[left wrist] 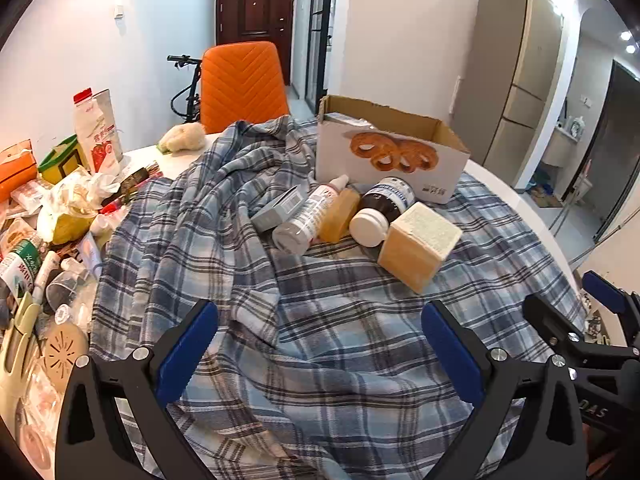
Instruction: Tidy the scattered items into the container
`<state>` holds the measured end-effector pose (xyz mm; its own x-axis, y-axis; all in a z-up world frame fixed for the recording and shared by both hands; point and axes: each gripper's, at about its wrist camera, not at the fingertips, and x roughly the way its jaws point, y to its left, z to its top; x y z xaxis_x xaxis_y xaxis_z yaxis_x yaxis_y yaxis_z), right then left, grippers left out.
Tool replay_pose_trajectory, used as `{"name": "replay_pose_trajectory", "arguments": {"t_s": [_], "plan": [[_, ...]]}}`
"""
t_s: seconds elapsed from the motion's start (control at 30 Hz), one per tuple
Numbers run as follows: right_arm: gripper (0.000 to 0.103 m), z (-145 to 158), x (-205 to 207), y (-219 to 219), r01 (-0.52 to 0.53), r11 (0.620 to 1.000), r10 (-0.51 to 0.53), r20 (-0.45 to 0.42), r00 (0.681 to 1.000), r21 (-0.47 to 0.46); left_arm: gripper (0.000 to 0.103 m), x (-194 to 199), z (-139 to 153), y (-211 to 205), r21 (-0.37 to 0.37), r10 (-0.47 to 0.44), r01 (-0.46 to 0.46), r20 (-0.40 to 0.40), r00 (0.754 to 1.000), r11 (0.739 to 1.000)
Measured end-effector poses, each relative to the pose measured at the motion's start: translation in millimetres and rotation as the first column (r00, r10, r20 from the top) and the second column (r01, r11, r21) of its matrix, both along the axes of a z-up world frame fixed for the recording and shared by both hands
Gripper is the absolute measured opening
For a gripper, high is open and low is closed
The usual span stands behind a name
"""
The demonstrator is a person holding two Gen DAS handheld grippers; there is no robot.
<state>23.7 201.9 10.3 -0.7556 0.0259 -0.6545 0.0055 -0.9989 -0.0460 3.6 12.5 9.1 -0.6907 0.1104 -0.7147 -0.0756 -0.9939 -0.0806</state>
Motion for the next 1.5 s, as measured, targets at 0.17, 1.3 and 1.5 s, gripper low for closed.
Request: {"name": "replay_pose_trajectory", "arguments": {"t_s": [0.17, 1.3, 1.5], "plan": [[0.103, 2.7, -0.2, -2.3, -0.007, 1.000, 0.007, -0.019, 1.000, -0.016, 0.103, 3.3, 4.1, -3.0, -0.017, 0.008, -0.009, -0.031, 0.999, 1.000], [0.103, 21.8, -13.3, 6.2, -0.068, 0.996, 0.067, -0.030, 0.997, -0.059, 0.103, -8.9, 33.4, -18.7, -0.020, 0.008, -0.009, -0.080, 0.997, 1.000], [0.103, 61.0, -38.2, 2.6, -0.167, 0.983, 0.162, -0.074, 0.984, -0.074, 0.103, -32.5, 58.9, -15.8, -0.047, -0.023, 0.018, -0.112, 0.993, 0.999]]}}
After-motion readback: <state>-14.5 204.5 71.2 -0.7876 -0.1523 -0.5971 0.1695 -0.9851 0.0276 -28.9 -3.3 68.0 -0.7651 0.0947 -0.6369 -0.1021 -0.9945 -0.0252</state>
